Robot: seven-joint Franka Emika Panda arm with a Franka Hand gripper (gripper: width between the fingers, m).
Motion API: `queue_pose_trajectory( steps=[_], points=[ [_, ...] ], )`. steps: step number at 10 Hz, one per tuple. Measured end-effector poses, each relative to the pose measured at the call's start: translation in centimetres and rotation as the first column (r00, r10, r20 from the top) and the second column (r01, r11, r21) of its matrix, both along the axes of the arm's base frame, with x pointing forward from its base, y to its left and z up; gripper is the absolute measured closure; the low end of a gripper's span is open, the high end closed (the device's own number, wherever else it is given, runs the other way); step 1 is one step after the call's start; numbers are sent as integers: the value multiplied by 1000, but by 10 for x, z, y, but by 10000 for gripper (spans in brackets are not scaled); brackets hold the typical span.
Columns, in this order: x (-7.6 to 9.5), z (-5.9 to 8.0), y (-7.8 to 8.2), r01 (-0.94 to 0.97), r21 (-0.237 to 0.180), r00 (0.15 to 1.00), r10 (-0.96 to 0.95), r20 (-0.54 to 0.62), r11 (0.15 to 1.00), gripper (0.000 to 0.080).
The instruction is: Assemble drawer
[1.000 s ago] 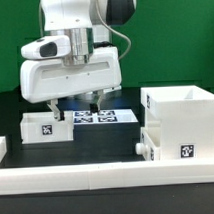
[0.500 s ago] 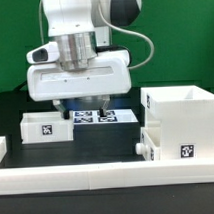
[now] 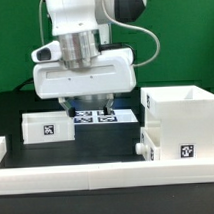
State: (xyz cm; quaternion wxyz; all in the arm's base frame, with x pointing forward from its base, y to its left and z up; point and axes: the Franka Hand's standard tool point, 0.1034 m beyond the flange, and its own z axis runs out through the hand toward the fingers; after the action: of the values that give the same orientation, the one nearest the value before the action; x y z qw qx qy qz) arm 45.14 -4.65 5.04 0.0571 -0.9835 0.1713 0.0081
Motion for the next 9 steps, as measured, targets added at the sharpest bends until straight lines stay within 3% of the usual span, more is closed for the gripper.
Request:
queue_pose_trajectory(
  steps=[2, 7, 9],
  points=[
    [-12, 5, -4, -72, -13, 997, 73, 15, 997, 150],
    [-12, 2, -3, -114, -13, 993, 114, 18, 993, 150],
    [-22, 1, -30, -309, -5, 951, 309, 19, 951, 150]
  ],
)
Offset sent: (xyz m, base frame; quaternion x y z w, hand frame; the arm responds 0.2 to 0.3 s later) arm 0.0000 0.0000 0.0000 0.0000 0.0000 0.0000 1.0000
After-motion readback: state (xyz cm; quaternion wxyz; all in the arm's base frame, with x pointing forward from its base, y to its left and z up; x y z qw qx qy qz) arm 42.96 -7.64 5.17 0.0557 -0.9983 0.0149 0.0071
